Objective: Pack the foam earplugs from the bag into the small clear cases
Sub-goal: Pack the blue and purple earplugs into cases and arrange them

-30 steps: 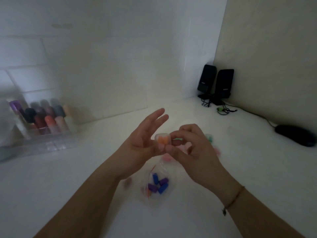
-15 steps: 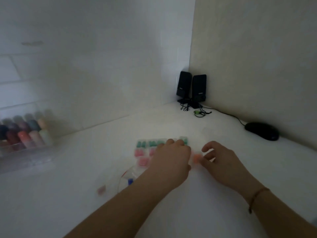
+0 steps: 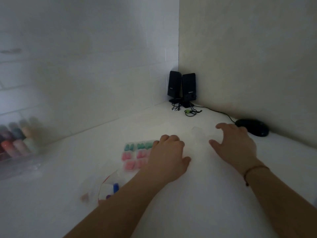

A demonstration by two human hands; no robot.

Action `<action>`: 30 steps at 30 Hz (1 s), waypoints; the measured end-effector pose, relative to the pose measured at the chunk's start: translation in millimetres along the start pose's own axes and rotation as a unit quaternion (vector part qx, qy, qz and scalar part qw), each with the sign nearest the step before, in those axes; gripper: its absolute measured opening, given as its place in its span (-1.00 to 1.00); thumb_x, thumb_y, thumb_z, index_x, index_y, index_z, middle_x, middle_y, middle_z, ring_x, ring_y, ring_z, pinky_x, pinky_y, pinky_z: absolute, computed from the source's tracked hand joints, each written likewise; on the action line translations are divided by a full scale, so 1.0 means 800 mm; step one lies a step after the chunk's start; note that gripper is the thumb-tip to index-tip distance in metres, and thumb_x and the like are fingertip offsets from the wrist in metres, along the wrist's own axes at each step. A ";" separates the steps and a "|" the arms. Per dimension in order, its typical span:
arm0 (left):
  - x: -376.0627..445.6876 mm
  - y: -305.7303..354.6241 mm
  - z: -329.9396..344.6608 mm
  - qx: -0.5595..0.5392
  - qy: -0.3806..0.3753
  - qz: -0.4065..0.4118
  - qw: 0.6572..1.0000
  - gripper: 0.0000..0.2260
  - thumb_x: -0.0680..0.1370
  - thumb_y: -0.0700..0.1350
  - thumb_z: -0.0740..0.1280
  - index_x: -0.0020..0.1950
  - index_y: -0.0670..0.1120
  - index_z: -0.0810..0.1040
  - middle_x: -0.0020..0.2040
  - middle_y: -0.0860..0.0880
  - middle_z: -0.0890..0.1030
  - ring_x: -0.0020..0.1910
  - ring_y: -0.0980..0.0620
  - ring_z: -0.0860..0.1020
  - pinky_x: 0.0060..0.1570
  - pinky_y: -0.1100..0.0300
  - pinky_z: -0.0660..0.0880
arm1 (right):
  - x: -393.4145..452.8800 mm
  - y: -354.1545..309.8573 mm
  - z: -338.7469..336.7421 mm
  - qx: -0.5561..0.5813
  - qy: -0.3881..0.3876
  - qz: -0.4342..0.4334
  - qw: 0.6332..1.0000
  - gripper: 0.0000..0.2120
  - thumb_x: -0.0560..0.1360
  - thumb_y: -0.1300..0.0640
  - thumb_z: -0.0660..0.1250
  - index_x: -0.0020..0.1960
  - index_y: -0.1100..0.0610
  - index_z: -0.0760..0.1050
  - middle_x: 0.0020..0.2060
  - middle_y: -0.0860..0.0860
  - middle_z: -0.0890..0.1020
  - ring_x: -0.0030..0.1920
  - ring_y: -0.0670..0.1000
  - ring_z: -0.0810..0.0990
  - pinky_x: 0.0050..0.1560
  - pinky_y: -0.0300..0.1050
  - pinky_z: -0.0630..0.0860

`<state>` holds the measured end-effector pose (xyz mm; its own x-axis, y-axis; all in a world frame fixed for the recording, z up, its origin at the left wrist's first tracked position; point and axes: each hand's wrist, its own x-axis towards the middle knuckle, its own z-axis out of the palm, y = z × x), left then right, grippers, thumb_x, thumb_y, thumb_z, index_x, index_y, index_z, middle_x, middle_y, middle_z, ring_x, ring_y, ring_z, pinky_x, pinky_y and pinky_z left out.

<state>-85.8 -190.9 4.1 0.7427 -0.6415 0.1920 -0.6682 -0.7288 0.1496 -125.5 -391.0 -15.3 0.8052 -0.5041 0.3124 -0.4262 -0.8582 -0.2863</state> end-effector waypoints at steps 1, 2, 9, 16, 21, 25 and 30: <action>0.003 0.006 0.002 -0.009 0.005 0.003 1.000 -0.63 0.55 0.10 0.27 0.27 -0.06 0.53 0.29 -0.01 0.49 0.31 -0.08 0.36 0.26 0.01 0.32 | 0.008 0.008 0.006 0.005 -0.030 0.007 1.000 -0.49 0.50 -0.20 0.27 0.40 -0.08 0.31 0.33 -0.02 0.44 0.34 0.10 0.31 0.18 0.02 0.39; 0.006 0.013 0.003 -0.019 0.011 0.007 1.000 -0.61 0.56 0.10 0.27 0.29 -0.08 0.53 0.30 -0.03 0.49 0.33 -0.08 0.36 0.29 0.01 0.33 | 0.012 0.013 0.013 0.010 -0.052 0.001 0.999 -0.47 0.51 -0.21 0.25 0.42 -0.08 0.30 0.35 -0.03 0.43 0.36 0.09 0.30 0.23 0.02 0.35; 0.011 0.040 0.008 -0.199 0.010 -0.024 0.980 -0.60 0.59 0.10 0.26 0.31 -0.11 0.53 0.34 -0.07 0.52 0.35 -0.02 0.41 0.37 0.19 0.24 | 0.010 0.021 0.015 -0.004 0.012 -0.073 0.997 -0.61 0.50 -0.23 0.25 0.28 -0.14 0.43 0.13 -0.13 0.59 0.18 0.00 0.48 0.18 -0.02 0.33; -0.006 0.024 -0.046 -0.770 -0.110 -0.199 0.596 -0.63 0.63 -0.02 0.22 0.19 -0.32 0.55 -0.05 -0.20 0.68 -0.14 -0.04 0.67 -0.13 0.14 0.64 | -0.040 -0.038 -0.037 0.306 0.123 -0.302 0.895 -0.83 0.40 -0.01 0.45 -0.04 -0.09 0.52 -0.12 -0.14 0.61 -0.08 -0.10 0.54 -0.06 -0.12 0.49; -0.046 -0.007 -0.077 -0.833 -0.083 -0.167 0.520 -0.64 0.45 0.02 0.33 0.02 -0.25 0.66 0.00 -0.18 0.70 -0.15 0.02 0.69 -0.05 0.17 0.63 | -0.050 -0.081 -0.047 0.283 0.218 -0.414 0.837 -0.74 0.53 -0.01 0.34 0.02 0.19 0.61 -0.13 -0.03 0.65 -0.12 -0.01 0.61 -0.09 -0.08 0.53; -0.073 -0.035 -0.100 -0.854 -0.045 -0.152 0.495 -0.64 0.41 0.06 0.33 -0.05 -0.20 0.71 -0.01 -0.17 0.70 -0.11 -0.01 0.69 -0.05 0.16 0.63 | -0.055 -0.129 -0.047 0.260 0.292 -0.454 0.801 -0.81 0.49 0.16 0.39 0.02 0.27 0.61 -0.12 0.02 0.68 -0.19 0.01 0.64 -0.23 -0.03 0.55; -0.096 -0.085 -0.115 -0.868 0.022 -0.153 0.471 -0.56 0.35 0.08 0.35 0.02 -0.24 0.65 -0.07 -0.19 0.70 -0.18 -0.01 0.70 -0.11 0.16 0.64 | -0.056 -0.201 -0.044 0.225 0.314 -0.504 0.772 -0.81 0.52 0.15 0.31 -0.03 0.25 0.63 -0.16 0.02 0.70 -0.29 0.04 0.65 -0.37 -0.03 0.53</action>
<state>-101.7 -70.3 68.7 0.8402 -0.5361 -0.0822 0.4131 0.5344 0.7374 -107.6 -233.6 48.7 0.2148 0.3295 0.9194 0.5881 -0.7952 0.1476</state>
